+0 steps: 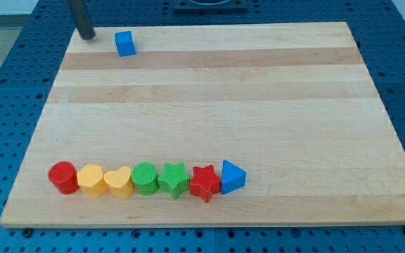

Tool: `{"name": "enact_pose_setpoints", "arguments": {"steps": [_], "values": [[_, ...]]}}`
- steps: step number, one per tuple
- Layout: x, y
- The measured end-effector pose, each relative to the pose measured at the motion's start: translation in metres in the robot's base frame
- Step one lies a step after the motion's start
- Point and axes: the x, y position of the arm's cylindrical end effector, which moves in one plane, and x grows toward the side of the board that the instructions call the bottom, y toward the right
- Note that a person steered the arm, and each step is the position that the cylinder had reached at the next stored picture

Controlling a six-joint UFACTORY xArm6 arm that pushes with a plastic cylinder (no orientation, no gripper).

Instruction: Push the blue cube towards the centre left

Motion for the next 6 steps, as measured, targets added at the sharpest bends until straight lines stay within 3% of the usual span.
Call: {"name": "enact_pose_setpoints", "arguments": {"steps": [1, 3, 4, 5, 6], "values": [[0.020, 0.041], [0.153, 0.033], [0.136, 0.022], [0.092, 0.019], [0.057, 0.059]]}}
